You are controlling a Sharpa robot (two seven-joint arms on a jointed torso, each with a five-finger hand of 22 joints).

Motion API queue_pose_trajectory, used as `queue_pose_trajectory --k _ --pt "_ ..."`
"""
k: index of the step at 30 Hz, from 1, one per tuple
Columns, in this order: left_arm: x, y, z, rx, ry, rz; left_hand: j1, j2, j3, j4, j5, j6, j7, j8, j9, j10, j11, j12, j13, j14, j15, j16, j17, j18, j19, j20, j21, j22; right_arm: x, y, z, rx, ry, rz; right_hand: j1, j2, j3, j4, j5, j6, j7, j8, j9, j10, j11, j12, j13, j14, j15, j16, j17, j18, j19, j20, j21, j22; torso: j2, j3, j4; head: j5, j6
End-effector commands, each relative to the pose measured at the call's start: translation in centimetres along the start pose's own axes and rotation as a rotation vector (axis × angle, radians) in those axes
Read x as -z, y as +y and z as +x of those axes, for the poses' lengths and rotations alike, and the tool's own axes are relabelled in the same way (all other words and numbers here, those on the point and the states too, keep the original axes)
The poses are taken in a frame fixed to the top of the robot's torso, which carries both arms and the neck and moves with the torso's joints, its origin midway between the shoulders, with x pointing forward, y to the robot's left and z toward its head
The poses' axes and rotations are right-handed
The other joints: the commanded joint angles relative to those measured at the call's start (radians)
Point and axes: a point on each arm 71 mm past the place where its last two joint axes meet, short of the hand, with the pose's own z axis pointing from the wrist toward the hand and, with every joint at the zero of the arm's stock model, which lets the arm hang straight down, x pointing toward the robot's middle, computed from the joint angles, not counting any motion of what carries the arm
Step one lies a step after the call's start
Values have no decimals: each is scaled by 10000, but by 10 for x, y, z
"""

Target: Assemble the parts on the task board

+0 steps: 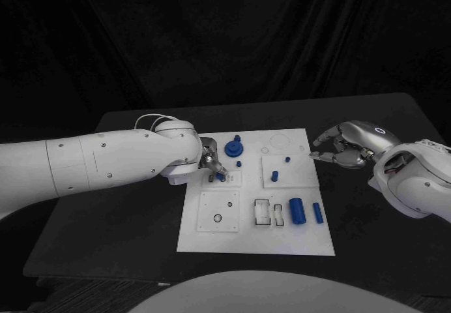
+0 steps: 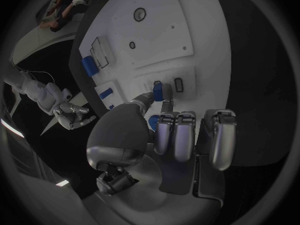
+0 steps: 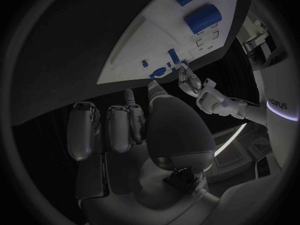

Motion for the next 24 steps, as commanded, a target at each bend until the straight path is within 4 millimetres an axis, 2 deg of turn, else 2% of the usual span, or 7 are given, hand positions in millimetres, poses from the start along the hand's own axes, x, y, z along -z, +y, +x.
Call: queue_pose_trajectory --k 1,24 --pt "0 -3 1 -4 11 185 -138 6 39 2 6 72 18 -56 -3 1061 -73 27 2634 1076 -66 27 2635 56 407 -60 -58 2167 0 0 1 22 34 19 98 -25 -16 -52 42 86 10 -35 13 -73 -16 -96 -418 537 62 -35 -11 59 251 66 -53 2035 1 2 -4 -3 -2" --pt "0 -5 6 -215 279 185 -209 -3 121 20 -42 65 28 -106 3 1061 -65 27 2634 1076 -63 27 2635 70 361 -58 -97 2133 1 -1 5 35 183 89 133 -22 -15 -59 98 87 14 -47 10 -111 -14 -185 -514 535 64 -43 -30 61 249 68 -60 2033 -3 1 2 8 -2"
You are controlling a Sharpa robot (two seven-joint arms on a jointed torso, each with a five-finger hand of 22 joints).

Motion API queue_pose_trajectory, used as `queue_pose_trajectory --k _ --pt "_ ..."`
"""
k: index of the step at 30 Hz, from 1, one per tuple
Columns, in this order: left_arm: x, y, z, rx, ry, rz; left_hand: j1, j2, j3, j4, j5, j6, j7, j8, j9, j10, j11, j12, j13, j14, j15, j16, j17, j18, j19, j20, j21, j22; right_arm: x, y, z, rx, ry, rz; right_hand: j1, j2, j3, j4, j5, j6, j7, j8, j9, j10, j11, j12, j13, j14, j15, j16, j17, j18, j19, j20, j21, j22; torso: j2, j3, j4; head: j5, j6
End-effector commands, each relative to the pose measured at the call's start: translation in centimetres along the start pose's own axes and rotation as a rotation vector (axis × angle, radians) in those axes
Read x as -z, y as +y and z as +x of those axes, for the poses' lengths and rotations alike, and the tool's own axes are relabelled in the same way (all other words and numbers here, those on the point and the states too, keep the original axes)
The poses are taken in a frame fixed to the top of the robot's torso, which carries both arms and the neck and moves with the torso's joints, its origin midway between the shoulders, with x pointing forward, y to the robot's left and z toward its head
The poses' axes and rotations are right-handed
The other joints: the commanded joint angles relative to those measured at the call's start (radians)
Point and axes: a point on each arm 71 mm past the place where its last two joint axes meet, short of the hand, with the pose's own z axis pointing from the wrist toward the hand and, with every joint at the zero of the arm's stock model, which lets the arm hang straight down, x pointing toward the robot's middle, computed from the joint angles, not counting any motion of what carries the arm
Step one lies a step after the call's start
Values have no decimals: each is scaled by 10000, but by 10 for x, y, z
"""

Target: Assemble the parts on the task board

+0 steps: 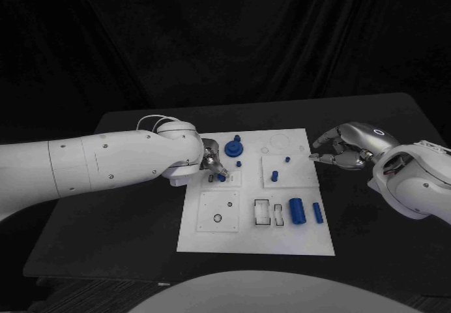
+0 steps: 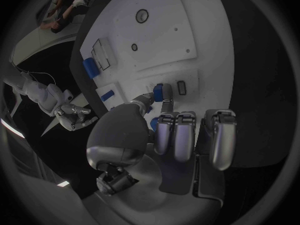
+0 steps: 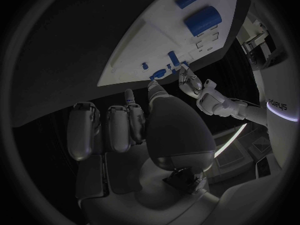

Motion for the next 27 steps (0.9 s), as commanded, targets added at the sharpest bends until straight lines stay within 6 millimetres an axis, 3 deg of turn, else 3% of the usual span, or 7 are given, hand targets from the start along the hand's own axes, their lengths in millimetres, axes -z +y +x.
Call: queue_pose_trajectory --k 1,13,14,17,18,20,27 --pt "0 -1 2 -116 160 94 -129 -5 66 19 -42 67 27 -65 9 1061 -65 27 2634 1076 -63 27 2635 71 361 -59 -58 2133 1 -1 1 28 67 62 97 22 -15 -60 54 87 14 -47 10 -74 21 -49 -567 548 49 -43 -8 61 249 67 -60 2036 -5 1 2 7 -2" --pt "0 2 3 -141 227 4 -175 -54 184 -19 -172 51 43 -140 17 1061 -55 27 2634 1076 -56 27 2635 81 328 -54 -91 2109 1 -2 4 4 146 106 105 24 -15 -60 67 89 16 -50 10 -80 21 -65 -584 549 49 -41 -6 59 252 68 -52 2038 -1 1 8 20 -2" --pt "0 2 3 -143 232 0 -290 -76 223 14 -582 55 55 -206 16 1061 -38 27 2634 1076 -47 27 2635 83 318 -36 -106 2102 1 -2 4 3 151 107 105 24 -15 -60 67 89 16 -50 10 -80 21 -65 -584 549 49 -41 -6 59 252 68 -52 2038 -2 2 6 24 -2" --pt "-1 2 3 -170 268 -2 -978 -160 -121 472 -2673 -192 298 -768 -361 1061 145 27 2634 1076 99 27 2635 105 241 68 -189 2051 2 -2 5 1 161 113 105 24 -15 -60 67 89 16 -50 10 -80 21 -65 -584 549 49 -41 -6 59 252 68 -52 2038 2 0 -4 27 -2" --pt "-1 2 3 -180 281 -3 -1052 -175 -200 530 -2873 -220 329 -849 -432 1061 176 27 2634 1076 130 27 2635 110 229 85 -202 2043 2 -2 5 1 163 115 105 24 -15 -60 67 89 16 -50 10 -80 21 -65 -584 549 49 -41 -6 59 252 68 -52 2038 2 0 -4 22 -2" --pt "-1 3 3 -215 325 -1 -1449 -236 -651 838 -3639 -282 453 -1197 -766 1061 296 27 2634 1076 236 27 2635 124 184 200 -255 2016 2 -2 5 3 172 121 105 24 -15 -60 67 89 16 -50 10 -80 21 -65 -584 549 49 -41 -6 59 252 68 -52 2038 1 -2 -3 15 -2" --pt "-1 3 3 -237 363 35 -1982 -304 -1423 1376 -3697 -17 466 -1381 -1011 1061 329 27 2634 1076 282 27 2635 134 166 265 -288 2022 2 -3 5 11 191 139 105 24 -15 -60 67 89 16 -50 10 -80 21 -65 -584 549 49 -41 -6 59 252 68 -52 2038 4 -4 -1 9 -2"
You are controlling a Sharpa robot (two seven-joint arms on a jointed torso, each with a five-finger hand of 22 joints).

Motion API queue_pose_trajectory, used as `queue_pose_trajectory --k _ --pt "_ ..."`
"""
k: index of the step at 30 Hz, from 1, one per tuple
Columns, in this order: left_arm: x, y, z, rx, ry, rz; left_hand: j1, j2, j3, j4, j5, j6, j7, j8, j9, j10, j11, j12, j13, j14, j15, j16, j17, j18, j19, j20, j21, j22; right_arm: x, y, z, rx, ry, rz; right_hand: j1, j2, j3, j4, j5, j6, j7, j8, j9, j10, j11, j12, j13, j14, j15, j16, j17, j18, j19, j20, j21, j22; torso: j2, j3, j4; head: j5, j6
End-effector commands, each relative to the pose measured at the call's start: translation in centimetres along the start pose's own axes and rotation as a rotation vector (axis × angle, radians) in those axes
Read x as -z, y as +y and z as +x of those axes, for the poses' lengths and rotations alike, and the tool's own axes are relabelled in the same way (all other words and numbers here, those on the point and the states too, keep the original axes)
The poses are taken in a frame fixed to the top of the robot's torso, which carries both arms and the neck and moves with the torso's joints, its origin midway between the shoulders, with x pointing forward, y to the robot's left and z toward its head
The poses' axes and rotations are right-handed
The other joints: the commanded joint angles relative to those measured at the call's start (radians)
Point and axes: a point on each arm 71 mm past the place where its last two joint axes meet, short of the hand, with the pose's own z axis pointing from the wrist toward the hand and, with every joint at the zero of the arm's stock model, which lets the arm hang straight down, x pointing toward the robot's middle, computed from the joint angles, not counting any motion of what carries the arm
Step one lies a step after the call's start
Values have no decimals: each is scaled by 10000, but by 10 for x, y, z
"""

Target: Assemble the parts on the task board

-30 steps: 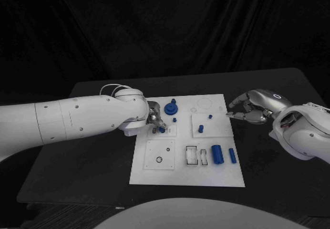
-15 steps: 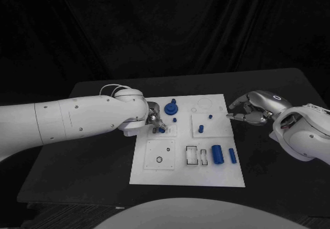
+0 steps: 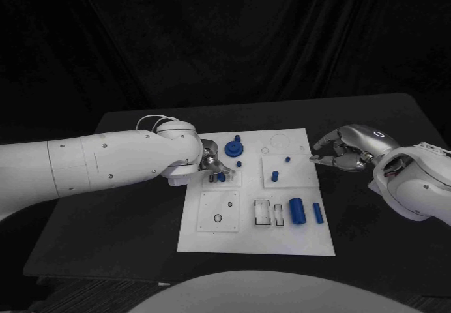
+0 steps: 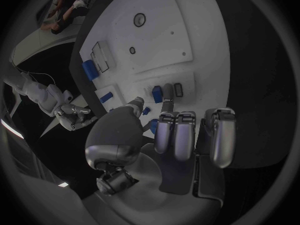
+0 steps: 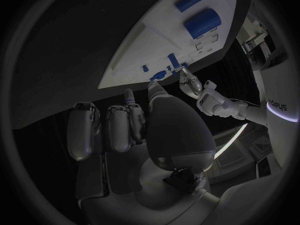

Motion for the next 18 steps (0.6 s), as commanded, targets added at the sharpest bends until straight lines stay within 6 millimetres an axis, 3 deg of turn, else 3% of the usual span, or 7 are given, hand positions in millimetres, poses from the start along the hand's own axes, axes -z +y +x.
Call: queue_pose_trajectory --k 1,5,15,16,17,18 --pt "-1 0 2 -124 179 105 -111 35 -231 144 -29 260 -55 44 3 1074 38 27 2634 1056 75 27 2635 135 173 99 -76 2019 0 -1 1 26 69 80 108 26 -15 -60 69 53 -20 -50 10 -80 21 -48 -585 545 41 -41 -7 59 252 68 -52 2032 5 -3 -1 -5 0" --pt "-1 1 2 -103 159 94 -85 105 -411 235 -29 453 -118 176 133 1074 -7 27 2634 1056 40 27 2635 137 172 76 -83 2026 0 -2 2 16 84 92 108 26 -15 -60 69 53 -20 -50 10 -80 21 -48 -585 545 41 -41 -7 59 252 68 -52 2032 2 -2 0 6 0" --pt "-1 -1 2 -140 204 277 388 384 -750 140 11 717 -317 793 998 1074 -171 27 2634 1056 -95 27 2635 131 206 -47 -81 2065 1 -3 2 -10 107 129 130 34 -17 -60 100 63 -16 -58 9 -75 23 -50 -586 547 43 -36 -1 60 252 69 -55 2031 1 -3 -5 6 0" --pt "-1 -1 2 -141 204 314 492 430 -746 88 70 701 -330 845 1092 1074 -187 27 2634 1056 -105 27 2635 132 206 -61 -85 2067 1 -3 2 -11 109 129 130 34 -17 -60 100 63 -16 -58 9 -75 23 -50 -586 547 43 -36 -1 60 252 69 -55 2031 1 -2 -5 6 0" --pt "-1 -2 2 -143 205 360 717 473 -709 -53 642 642 -357 911 1242 1074 -206 27 2634 1056 -131 27 2635 129 216 -86 -84 2076 1 -3 2 -10 112 128 130 34 -17 -60 100 63 -16 -58 9 -75 23 -50 -586 547 43 -36 -1 60 252 69 -55 2031 2 -2 -4 6 0" --pt "-1 -2 2 -148 210 406 794 501 -728 -104 921 584 -365 959 1372 1074 -219 27 2634 1056 -151 27 2635 129 216 -95 -92 2079 1 -3 2 -10 114 129 130 34 -17 -60 100 63 -16 -58 9 -75 23 -50 -586 547 43 -36 -1 60 252 69 -55 2031 1 -3 -4 6 0"
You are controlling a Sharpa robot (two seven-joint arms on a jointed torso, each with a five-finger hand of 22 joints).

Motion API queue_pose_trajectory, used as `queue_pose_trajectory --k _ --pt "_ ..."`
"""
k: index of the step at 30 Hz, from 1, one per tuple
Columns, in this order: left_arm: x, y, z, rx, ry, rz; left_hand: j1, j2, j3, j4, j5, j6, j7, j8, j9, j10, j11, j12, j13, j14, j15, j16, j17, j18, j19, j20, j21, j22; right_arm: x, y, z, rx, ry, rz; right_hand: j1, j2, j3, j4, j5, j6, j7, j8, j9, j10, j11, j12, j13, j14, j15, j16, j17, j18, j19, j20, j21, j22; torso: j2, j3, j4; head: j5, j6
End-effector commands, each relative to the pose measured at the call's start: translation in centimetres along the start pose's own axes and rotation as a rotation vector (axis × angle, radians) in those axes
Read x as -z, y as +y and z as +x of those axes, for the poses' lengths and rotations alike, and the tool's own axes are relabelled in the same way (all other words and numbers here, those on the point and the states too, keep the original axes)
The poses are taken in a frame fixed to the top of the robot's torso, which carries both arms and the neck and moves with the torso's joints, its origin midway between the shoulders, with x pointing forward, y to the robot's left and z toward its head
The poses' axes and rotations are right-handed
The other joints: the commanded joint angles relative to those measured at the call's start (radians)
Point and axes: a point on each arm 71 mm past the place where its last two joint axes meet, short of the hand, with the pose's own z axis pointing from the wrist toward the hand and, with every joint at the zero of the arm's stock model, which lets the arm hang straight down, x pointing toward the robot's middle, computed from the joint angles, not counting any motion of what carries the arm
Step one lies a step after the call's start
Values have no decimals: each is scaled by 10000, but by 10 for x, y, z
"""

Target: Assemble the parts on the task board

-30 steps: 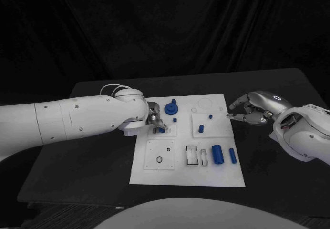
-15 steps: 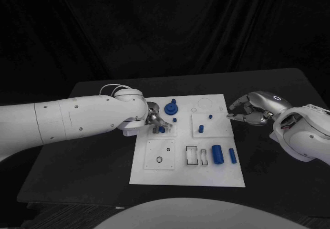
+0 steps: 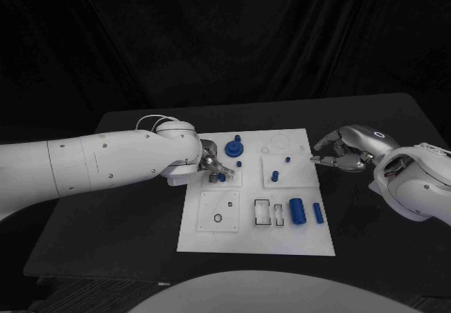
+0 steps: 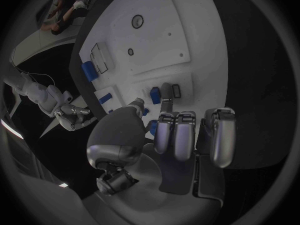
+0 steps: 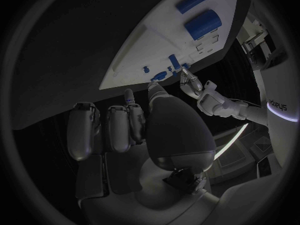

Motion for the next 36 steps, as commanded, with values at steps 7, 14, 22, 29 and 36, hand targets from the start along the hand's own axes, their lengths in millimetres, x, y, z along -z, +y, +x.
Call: queue_pose_trajectory --k 7,14,22,29,36 --pt "1 -6 3 -30 140 544 458 65 34 -325 1245 -130 -119 166 432 1033 -115 27 2634 1045 -103 27 2627 124 245 -130 -35 2107 0 -1 1 3 65 72 136 45 -14 -55 81 69 -14 -62 9 -74 24 -38 -595 548 42 -35 -2 62 249 70 -65 2031 1 3 0 5 0" --pt "0 -6 5 600 462 500 544 91 56 -375 1377 -65 -156 231 517 1033 -142 27 2634 1045 -124 27 2627 120 263 -145 -25 2120 0 -1 1 7 80 75 139 56 -11 -52 91 72 -12 -63 8 -76 24 -46 -604 546 42 -41 -14 63 247 70 -68 2030 1 6 1 2 0" --pt "1 -5 5 807 452 433 538 91 35 -366 1374 4 -181 310 607 1033 -164 27 2634 1045 -143 27 2627 109 299 -161 4 2145 1 -2 1 16 88 109 149 72 -5 -50 110 76 -11 -67 8 -75 25 -49 -608 545 43 -44 -21 63 247 70 -71 2029 4 -2 12 -16 0" --pt "1 -1 5 866 451 159 406 101 -108 -225 1009 49 -236 526 970 1033 -220 27 2634 1045 -198 27 2627 102 333 -217 18 2173 1 -3 1 14 88 117 161 95 4 -46 137 80 -9 -72 6 -82 26 -76 -638 545 44 -45 -25 65 245 71 -77 2027 9 -2 5 1 0" --pt "7 10 2 1090 234 -18 339 93 -312 -81 360 -8 -258 684 1346 1033 -247 27 2634 1045 -233 27 2627 98 355 -256 17 2191 2 -4 1 4 65 127 160 99 4 -43 143 80 -8 -74 6 -79 27 -72 -634 546 44 -41 -18 63 249 71 -67 2030 -3 4 -13 15 0"
